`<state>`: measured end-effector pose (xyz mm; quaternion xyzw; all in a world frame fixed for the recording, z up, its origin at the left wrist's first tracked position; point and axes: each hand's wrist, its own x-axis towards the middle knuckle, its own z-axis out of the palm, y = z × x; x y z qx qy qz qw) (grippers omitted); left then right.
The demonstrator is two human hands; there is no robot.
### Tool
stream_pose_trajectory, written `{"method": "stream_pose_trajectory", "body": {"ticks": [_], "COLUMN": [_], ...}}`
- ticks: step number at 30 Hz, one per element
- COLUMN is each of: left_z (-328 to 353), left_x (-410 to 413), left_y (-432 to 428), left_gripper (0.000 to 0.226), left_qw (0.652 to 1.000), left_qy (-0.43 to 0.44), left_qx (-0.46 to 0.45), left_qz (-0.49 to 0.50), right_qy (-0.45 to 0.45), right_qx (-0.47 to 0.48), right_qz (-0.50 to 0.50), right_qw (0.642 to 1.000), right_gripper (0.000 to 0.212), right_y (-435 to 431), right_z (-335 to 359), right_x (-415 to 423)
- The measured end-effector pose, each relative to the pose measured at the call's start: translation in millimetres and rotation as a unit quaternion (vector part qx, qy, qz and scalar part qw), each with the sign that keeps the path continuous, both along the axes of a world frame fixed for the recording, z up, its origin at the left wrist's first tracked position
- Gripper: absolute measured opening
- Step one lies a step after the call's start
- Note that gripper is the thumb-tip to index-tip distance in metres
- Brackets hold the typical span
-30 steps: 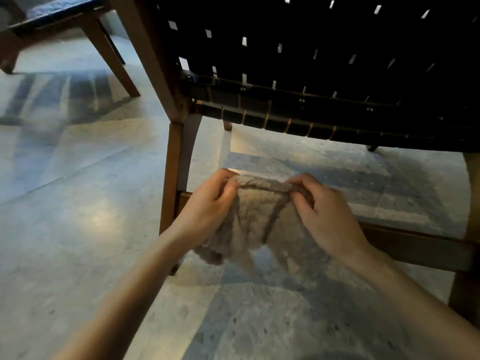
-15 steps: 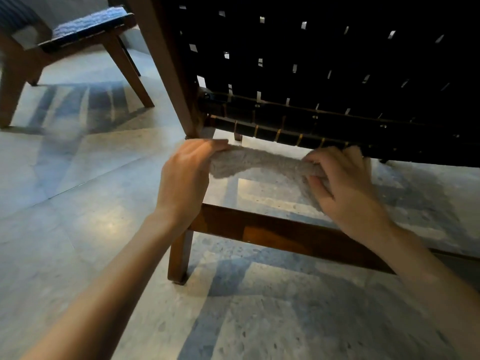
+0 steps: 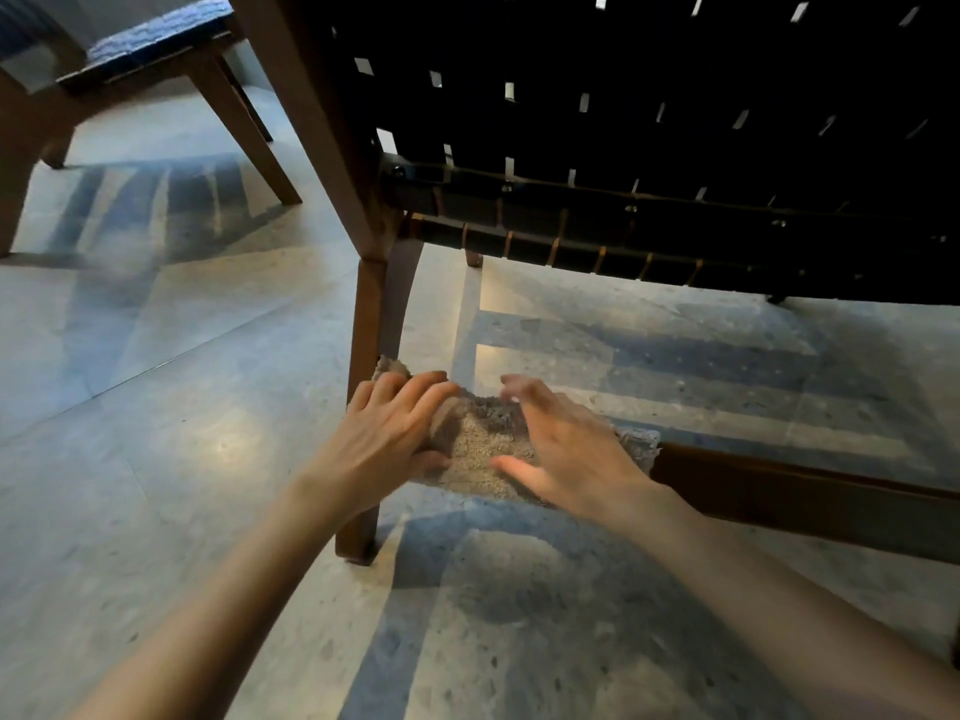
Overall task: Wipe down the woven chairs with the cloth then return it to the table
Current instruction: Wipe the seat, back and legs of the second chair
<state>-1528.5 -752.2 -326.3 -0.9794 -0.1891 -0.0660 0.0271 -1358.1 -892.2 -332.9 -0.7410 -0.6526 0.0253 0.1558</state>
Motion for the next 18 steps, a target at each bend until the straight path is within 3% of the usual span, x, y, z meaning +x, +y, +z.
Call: {"method": "stream_pose_trajectory", "body": {"ticks": [2, 5, 10, 18], "left_z": [-8, -13, -19, -28], "left_x": [7, 13, 28, 91], "left_y": [8, 11, 0, -60], "left_gripper": [0.083, 0.078, 0.082, 0.076], "left_qw": [0.997, 0.994, 0.991, 0.996], "left_qy": [0.062, 0.095, 0.088, 0.073], "left_qx": [0.034, 0.052, 0.095, 0.045], "left_qz": [0.010, 0.006, 0.018, 0.003], "right_qy": [-0.065, -0.173, -0.170, -0.200], "right_qx": [-0.046, -0.032, 0.004, 0.001], "right_qz": [-0.006, 0.000, 0.016, -0.012], "right_qw": [0.997, 0.984, 0.985, 0.980], "right_gripper": [0.081, 0.085, 0.087, 0.089], "right_y": [12, 17, 8, -64], "right_z": [-8, -18, -22, -20], "right_x": [2, 8, 17, 66]}}
